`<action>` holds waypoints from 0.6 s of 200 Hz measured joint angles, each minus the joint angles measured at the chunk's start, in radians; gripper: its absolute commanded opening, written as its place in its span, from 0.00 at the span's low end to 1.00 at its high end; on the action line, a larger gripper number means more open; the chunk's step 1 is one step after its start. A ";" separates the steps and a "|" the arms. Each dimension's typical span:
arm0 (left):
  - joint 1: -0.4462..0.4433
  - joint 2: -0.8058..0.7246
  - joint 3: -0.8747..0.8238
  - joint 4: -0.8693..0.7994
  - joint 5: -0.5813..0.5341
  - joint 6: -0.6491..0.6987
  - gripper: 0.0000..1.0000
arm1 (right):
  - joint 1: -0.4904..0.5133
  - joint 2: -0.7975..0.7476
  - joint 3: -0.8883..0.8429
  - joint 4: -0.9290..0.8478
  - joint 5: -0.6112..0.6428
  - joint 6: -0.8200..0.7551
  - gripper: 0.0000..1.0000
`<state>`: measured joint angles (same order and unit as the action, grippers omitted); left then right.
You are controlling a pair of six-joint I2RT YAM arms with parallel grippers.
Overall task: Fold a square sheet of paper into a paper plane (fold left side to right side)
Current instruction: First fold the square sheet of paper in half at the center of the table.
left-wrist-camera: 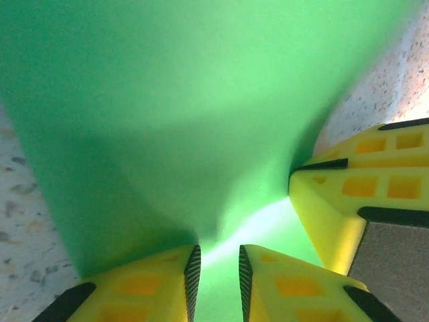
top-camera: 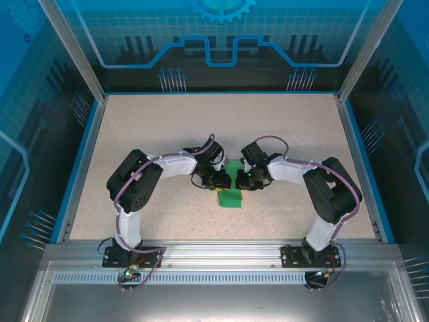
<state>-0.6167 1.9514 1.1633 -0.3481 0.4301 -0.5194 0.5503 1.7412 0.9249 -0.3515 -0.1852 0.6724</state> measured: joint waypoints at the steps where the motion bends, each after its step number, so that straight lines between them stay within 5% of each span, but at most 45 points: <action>1: 0.001 0.000 -0.001 0.002 0.001 0.001 0.26 | 0.000 0.000 0.000 0.000 0.000 0.000 0.12; 120: 0.126 -0.166 -0.138 0.042 0.026 0.047 0.26 | 0.000 0.004 0.002 0.003 -0.007 0.000 0.12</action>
<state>-0.4904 1.7851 1.0256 -0.3065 0.4557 -0.4725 0.5503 1.7451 0.9268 -0.3481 -0.1925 0.6727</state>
